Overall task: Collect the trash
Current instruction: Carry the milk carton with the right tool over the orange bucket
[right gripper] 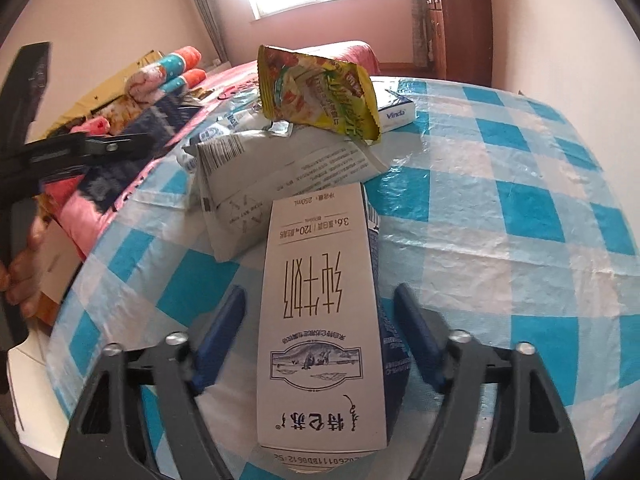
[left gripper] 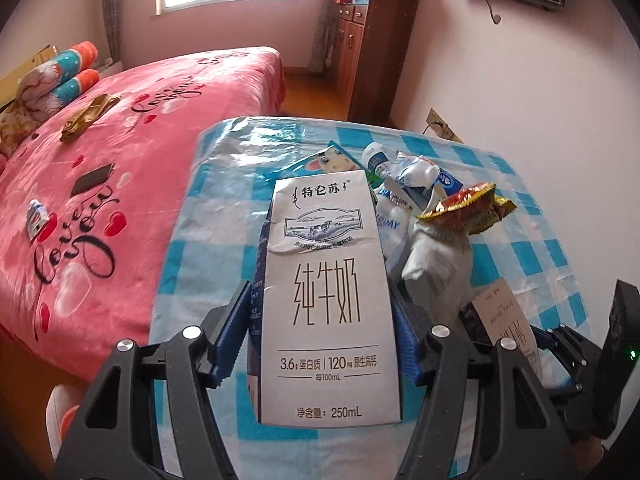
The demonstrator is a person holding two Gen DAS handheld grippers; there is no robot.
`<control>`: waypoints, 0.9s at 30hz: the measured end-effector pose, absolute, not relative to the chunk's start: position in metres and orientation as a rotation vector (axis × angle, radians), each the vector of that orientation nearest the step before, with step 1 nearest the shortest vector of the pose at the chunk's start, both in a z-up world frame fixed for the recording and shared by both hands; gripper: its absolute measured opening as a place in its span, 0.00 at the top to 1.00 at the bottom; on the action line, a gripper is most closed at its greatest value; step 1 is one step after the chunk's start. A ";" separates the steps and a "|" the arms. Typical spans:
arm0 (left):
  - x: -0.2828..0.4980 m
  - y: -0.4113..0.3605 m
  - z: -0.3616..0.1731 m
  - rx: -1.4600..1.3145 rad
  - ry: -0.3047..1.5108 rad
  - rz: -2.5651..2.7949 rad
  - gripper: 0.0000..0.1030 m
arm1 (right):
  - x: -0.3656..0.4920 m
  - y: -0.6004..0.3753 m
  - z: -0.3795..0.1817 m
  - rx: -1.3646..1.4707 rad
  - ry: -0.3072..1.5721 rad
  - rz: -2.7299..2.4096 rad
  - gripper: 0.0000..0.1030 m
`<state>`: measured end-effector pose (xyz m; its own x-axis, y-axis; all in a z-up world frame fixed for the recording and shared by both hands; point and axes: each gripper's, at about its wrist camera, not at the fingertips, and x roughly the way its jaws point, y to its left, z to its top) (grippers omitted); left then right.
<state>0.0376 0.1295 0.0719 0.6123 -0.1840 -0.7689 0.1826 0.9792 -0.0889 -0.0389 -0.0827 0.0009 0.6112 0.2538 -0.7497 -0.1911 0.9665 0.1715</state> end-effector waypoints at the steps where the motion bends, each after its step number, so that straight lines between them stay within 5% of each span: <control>1: 0.032 0.132 0.072 0.003 0.880 -0.202 0.38 | -0.039 -0.082 0.001 0.072 0.876 0.254 0.39; 27: -0.080 0.219 0.096 0.025 0.726 0.092 0.37 | -0.070 -0.046 0.034 0.016 0.805 0.346 0.46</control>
